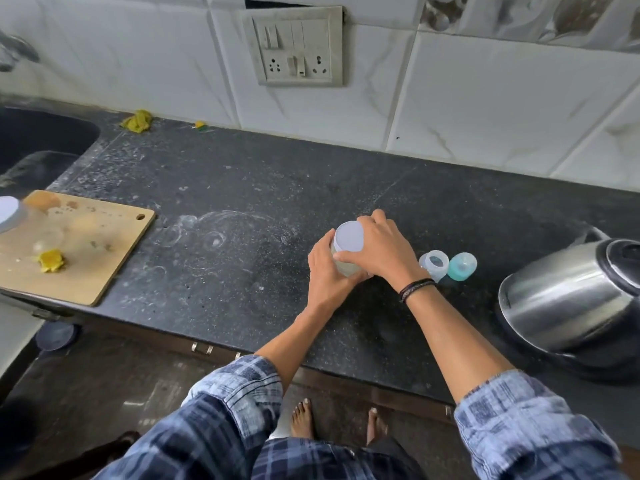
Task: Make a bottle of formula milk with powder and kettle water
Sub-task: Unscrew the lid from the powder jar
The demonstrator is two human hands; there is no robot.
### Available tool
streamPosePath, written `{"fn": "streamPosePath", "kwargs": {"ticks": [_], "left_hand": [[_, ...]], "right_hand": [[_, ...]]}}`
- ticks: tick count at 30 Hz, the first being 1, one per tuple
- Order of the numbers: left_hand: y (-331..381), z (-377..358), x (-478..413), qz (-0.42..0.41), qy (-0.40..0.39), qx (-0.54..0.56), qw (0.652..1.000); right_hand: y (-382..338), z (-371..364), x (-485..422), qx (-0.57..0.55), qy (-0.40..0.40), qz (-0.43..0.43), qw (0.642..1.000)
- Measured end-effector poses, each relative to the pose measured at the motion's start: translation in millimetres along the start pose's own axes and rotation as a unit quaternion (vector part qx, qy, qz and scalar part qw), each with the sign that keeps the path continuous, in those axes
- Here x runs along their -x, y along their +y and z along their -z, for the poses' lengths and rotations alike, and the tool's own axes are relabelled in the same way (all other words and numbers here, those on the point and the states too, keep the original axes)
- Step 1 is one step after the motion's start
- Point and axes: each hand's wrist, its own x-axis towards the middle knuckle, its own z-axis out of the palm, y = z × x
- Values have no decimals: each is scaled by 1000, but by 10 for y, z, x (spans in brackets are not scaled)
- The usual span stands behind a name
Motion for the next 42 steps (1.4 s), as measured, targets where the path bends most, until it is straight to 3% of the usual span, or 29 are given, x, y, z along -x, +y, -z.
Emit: {"fn": "streamPosePath", "kwargs": {"ticks": [23, 30, 35, 42], "left_hand": [[-63, -5, -164, -93, 60, -49, 993], [-97, -6, -199, -84, 57, -71, 992], [-141, -46, -149, -51, 53, -89, 993], [-86, -42, -127, -32, 47, -93, 994]], "right_hand": [[295, -31, -199, -44, 21, 131, 990], [350, 144, -336, -27, -80, 189, 978], [337, 221, -384, 3, -151, 181, 972], [231, 184, -233, -21, -75, 138, 987]]}}
